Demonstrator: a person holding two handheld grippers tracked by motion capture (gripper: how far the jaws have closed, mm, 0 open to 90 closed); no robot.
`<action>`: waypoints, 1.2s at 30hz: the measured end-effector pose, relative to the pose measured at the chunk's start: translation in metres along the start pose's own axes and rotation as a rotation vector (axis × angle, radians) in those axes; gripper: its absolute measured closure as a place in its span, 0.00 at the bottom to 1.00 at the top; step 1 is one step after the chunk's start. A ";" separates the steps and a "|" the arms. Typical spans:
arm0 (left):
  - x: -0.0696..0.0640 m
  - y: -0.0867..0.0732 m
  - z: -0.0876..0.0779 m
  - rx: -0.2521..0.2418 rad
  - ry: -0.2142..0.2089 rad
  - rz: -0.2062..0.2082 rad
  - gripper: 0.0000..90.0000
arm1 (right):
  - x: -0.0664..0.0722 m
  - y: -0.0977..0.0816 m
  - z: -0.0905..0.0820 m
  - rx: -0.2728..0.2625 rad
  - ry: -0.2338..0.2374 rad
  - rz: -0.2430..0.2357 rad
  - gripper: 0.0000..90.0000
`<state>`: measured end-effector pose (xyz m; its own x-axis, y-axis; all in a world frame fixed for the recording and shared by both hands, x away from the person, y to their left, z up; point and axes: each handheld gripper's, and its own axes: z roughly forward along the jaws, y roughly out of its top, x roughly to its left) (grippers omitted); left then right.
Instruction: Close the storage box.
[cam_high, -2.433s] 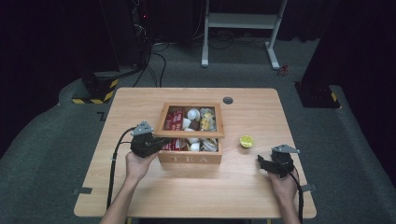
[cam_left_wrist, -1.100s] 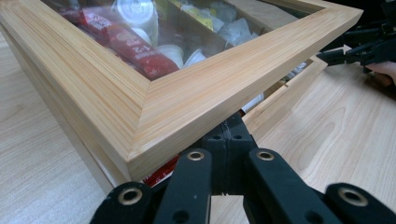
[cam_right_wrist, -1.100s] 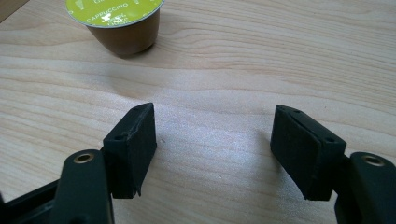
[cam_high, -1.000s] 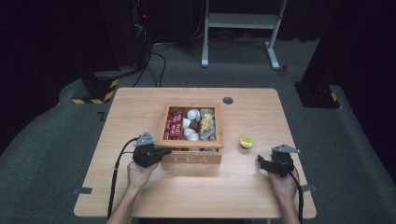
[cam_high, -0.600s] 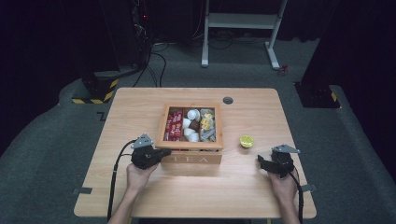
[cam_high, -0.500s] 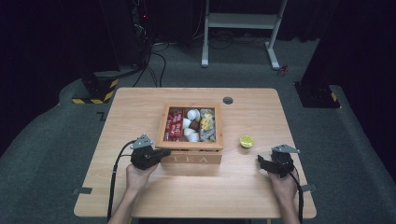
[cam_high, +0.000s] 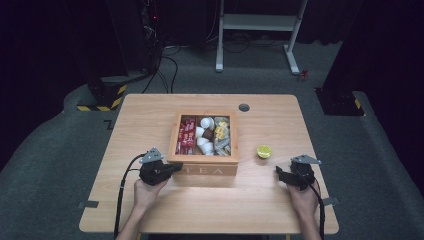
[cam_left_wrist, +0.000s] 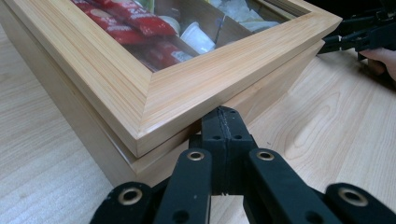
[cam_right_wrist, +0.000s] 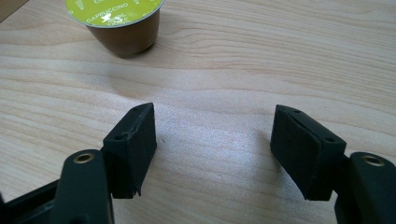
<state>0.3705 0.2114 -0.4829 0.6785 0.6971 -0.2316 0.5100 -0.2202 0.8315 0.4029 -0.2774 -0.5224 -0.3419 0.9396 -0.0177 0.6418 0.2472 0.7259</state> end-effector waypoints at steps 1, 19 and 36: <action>0.000 -0.001 0.000 0.002 0.000 -0.002 1.00 | 0.000 0.000 0.000 0.000 0.000 -0.001 0.35; -0.004 -0.003 -0.014 -0.018 0.030 0.032 0.91 | 0.000 0.000 0.000 -0.002 0.002 -0.004 0.35; 0.006 -0.001 -0.044 -0.127 0.090 -0.022 0.58 | 0.000 0.000 0.000 0.000 0.000 0.001 0.35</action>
<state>0.3511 0.2457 -0.4633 0.6146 0.7607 -0.2091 0.4493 -0.1197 0.8853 0.4028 -0.2770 -0.5225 -0.3415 0.9397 -0.0169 0.6418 0.2463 0.7263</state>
